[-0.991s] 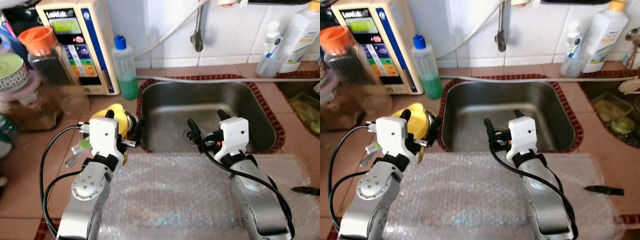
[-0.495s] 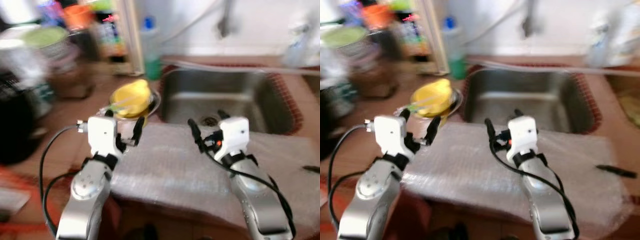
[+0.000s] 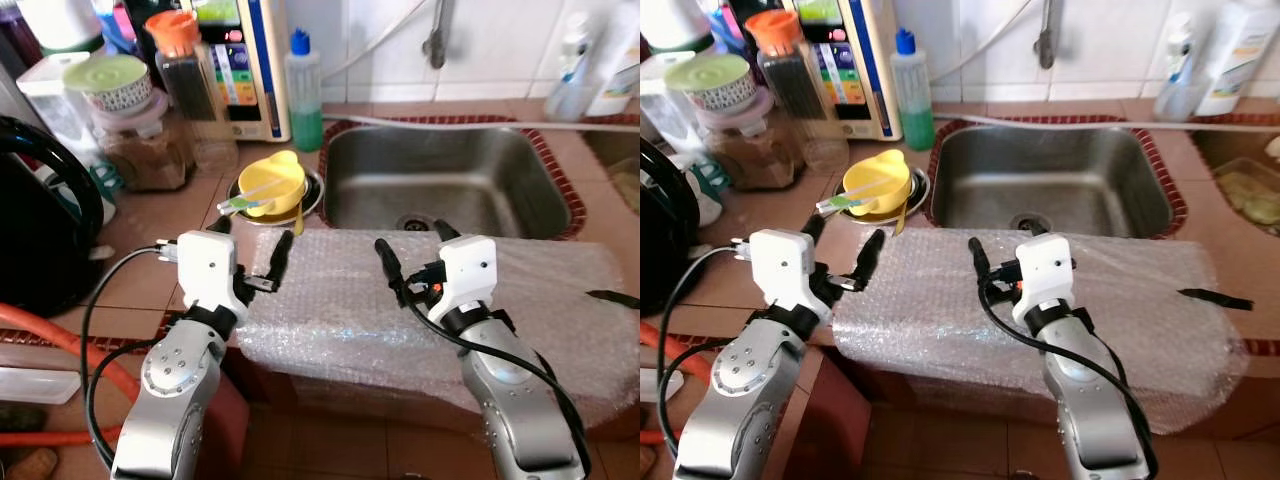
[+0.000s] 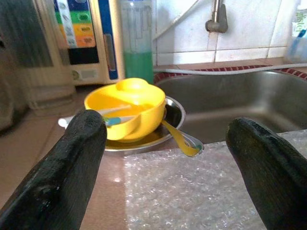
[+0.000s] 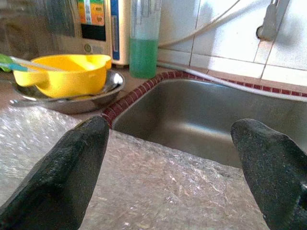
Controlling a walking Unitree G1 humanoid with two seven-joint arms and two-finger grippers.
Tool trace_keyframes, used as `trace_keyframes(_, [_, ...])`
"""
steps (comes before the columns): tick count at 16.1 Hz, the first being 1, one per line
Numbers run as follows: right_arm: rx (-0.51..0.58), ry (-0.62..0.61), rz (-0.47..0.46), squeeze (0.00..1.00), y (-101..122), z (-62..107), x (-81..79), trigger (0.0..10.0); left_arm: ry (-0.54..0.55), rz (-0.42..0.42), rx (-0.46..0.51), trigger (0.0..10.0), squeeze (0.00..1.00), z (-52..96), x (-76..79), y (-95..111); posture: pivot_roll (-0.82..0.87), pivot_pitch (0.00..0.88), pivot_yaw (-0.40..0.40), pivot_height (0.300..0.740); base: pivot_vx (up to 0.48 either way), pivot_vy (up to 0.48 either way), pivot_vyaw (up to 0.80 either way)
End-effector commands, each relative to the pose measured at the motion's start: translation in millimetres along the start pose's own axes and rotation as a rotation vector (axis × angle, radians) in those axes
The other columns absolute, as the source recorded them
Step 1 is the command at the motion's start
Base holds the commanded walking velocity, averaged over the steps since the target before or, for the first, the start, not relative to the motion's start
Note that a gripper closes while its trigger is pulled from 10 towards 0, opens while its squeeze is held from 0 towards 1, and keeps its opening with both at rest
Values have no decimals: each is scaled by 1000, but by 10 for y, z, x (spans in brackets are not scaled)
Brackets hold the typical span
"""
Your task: Kitchen organization
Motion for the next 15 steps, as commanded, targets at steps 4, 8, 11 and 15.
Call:
trace_keyframes(4, [18, 11, 5, 0, 32, -22, -19, 10000, 2, -1, 13, 10000, 0, 3, -11, 23, -203, 95, 85, 740, 0, -88, 0])
trace_keyframes(8, [19, 12, 6, 0, 36, -25, -21, 10000, -4, 8, 13, 10000, 0, 8, -8, 16, -203, 94, 85, 740, 0, -441, 0])
trace_keyframes(11, [20, 9, 7, 0, 40, -20, -14, 10000, -11, 10, 12, 10000, 0, 5, 11, 16, -208, 101, 84, 740, 0, -472, 0])
trace_keyframes(15, [24, 1, 5, 0, 49, -15, -9, 10000, -12, 12, 10, 10000, 0, 10, 14, 11, -208, 104, 87, 740, 0, -480, 0])
Point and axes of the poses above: a point about 5 cm out from each wrist's last joint towards the gripper, its own z axis pointing back from the gripper into the wrist, its own y axis along the axis of the wrist's last joint, x = y × z, the point moved 2 cm from there along -z, pointing out of the wrist towards the gripper, and after that the axes turned 9 degrees about -z, right-handed, at the moved point
